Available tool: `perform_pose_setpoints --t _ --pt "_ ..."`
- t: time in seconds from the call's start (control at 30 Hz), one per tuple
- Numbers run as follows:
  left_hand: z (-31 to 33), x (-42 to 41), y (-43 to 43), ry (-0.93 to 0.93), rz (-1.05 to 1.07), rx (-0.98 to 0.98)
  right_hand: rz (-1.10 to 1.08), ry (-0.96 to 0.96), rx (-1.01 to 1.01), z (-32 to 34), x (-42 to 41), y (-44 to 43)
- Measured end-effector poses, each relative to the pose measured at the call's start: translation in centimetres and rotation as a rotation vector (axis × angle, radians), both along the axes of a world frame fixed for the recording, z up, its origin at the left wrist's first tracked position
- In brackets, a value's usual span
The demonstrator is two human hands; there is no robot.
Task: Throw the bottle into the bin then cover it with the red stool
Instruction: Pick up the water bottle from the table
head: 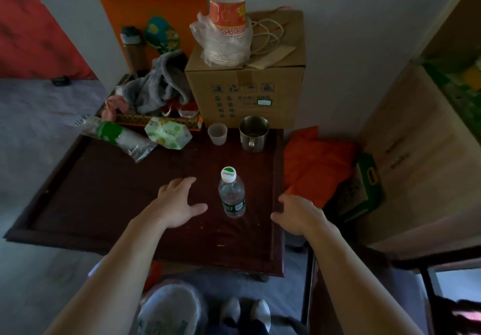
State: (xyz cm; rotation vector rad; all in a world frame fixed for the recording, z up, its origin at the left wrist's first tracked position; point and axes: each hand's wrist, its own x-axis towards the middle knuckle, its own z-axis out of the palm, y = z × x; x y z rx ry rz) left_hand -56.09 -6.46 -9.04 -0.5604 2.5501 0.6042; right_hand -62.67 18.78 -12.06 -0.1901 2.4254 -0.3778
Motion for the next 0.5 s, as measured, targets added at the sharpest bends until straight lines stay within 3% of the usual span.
perform_pose_setpoints --t 0.33,0.5 --pt "-4.4 -2.6 -0.7 0.029 -0.037 0.090 0.044 0.036 -0.114 -2.8 -1.6 -4.2" --pt "-8.4 -3.0 -1.4 0.040 -0.063 0.071 -0.003 0.007 -0.294 -5.2 -1.8 -6.8"
